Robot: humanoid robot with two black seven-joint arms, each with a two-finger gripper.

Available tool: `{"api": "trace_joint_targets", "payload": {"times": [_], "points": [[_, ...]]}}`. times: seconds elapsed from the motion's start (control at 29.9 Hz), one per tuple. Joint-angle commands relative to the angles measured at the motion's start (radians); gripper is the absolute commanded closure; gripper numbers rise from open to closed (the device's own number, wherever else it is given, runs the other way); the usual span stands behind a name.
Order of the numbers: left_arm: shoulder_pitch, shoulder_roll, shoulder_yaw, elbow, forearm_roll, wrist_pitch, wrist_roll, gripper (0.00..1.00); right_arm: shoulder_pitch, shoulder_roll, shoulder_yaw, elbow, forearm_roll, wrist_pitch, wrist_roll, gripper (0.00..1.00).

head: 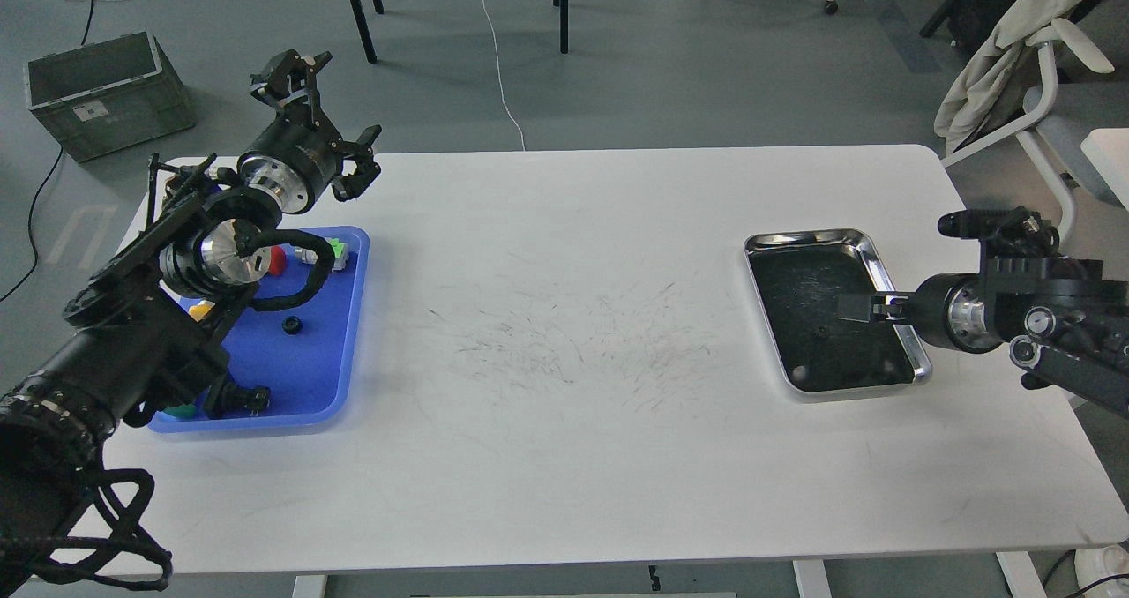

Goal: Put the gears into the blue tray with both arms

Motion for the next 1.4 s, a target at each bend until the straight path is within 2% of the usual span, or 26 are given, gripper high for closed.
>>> {"api": "trace_joint_targets", "payload": {"times": [0.0,0.37,0.4,0.5,0.67,0.77,0.84,0.9,0.97,1.1,1.37], "points": [[0.000,0.001,0.000,0.000,0.002,0.000,0.000,0.02,-0.005,0.061,-0.038,-0.025,0.000,-0.029,-0.001,0.09],[0.000,-0.001,0.001,0.000,0.008,0.000,-0.003,0.02,-0.009,0.106,-0.047,-0.021,0.001,-0.028,0.002,0.12],[0.000,-0.002,0.001,-0.001,0.008,0.000,-0.006,0.02,-0.012,0.106,-0.057,-0.022,0.001,-0.026,0.002,0.15],[0.000,-0.004,0.001,-0.001,0.009,0.000,-0.012,0.02,-0.006,0.107,-0.086,-0.022,0.001,-0.026,0.002,0.32],[0.000,-0.002,0.001,-0.001,0.012,0.000,-0.012,0.02,-0.005,0.107,-0.087,-0.022,0.001,-0.025,0.002,0.46],[0.000,-0.001,0.001,-0.001,0.012,0.000,-0.012,0.02,-0.002,0.107,-0.089,-0.022,0.001,-0.020,-0.003,0.61],[0.000,-0.001,0.001,-0.001,0.014,0.000,-0.012,0.02,0.000,0.107,-0.089,-0.022,0.001,-0.020,-0.003,0.65],[0.000,0.001,0.001,-0.001,0.014,0.000,-0.012,0.02,0.002,0.107,-0.089,-0.022,0.001,-0.020,-0.003,0.80],[0.000,0.001,0.001,-0.001,0.014,0.000,-0.012,0.02,0.005,0.106,-0.089,-0.022,0.001,-0.019,-0.003,0.90],[0.000,0.004,0.001,-0.001,0.014,0.000,-0.012,0.02,0.009,0.104,-0.089,-0.021,0.003,-0.013,-0.001,0.98],[-0.002,0.007,0.001,-0.001,0.014,0.000,-0.012,0.02,0.069,0.084,-0.089,-0.013,0.010,-0.013,-0.001,0.98]]}}
